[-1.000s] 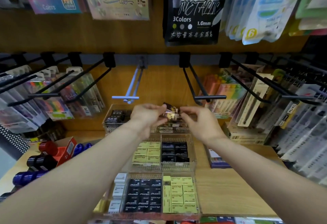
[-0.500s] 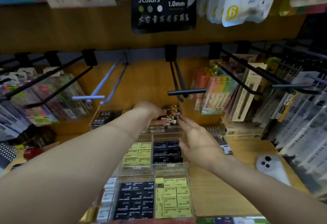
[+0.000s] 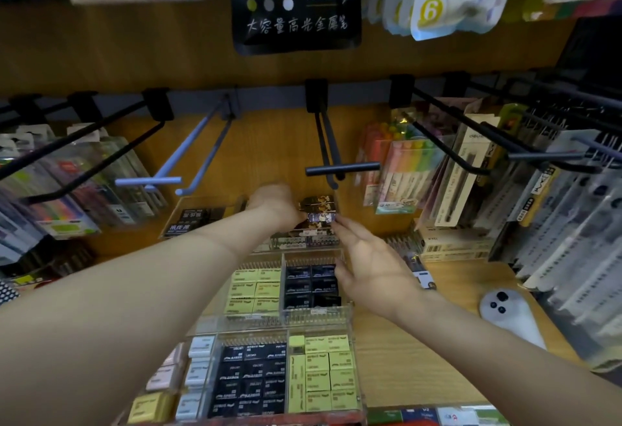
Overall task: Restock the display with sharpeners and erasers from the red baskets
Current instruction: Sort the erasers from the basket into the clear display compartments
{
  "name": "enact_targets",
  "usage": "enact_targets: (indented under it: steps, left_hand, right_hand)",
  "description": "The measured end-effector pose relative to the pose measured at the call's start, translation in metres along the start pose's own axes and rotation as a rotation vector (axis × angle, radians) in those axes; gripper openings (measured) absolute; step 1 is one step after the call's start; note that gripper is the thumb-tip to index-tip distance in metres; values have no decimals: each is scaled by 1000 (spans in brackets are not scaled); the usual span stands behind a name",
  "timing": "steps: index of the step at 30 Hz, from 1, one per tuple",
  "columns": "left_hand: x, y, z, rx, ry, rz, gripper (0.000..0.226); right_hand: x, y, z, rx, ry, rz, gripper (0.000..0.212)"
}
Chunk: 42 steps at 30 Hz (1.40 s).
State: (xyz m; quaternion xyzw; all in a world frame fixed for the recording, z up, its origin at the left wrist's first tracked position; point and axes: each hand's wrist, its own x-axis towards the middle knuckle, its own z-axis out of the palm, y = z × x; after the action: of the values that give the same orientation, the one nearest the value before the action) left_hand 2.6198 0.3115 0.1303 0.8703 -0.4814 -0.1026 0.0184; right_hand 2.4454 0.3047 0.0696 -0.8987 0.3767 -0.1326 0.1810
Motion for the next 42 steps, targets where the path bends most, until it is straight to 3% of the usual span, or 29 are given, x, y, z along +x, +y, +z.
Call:
enact_targets:
  steps: [5,11,15,18,22,28,35,39,42]
  left_hand:
    - [-6,-3,4,-240,-4,26,25]
    - [-12,-4,8,-199,44,243,36]
    - [-12,-5,17,-63,-114,396,47]
    - [-8,-8,15,-149,-159,393,46]
    - [-2,-9,18,-320,-65,248,44]
    - [8,-8,13,-512,-126,188,49]
    - [-6,-29,23,-226,-28,377,39]
    - [-12,-28,19,-54,-103,435,48]
    - [-33,-36,23,-10,-30,520,55]
  right_hand:
    - [-1,0,2,20,-17,12,68]
    - [2,4,-2,-26,-8,-18,68]
    - [3,5,0,-42,-12,-41,72]
    - [4,5,2,-53,-6,-52,72]
    - [4,7,0,-106,-8,-70,72]
    - [9,1,-7,-192,-29,-104,70]
    - [15,-14,-9,-318,-73,-28,70]
    - [18,-22,-12,-387,-79,18,68]
    - [10,-29,-17,-326,-136,64,75]
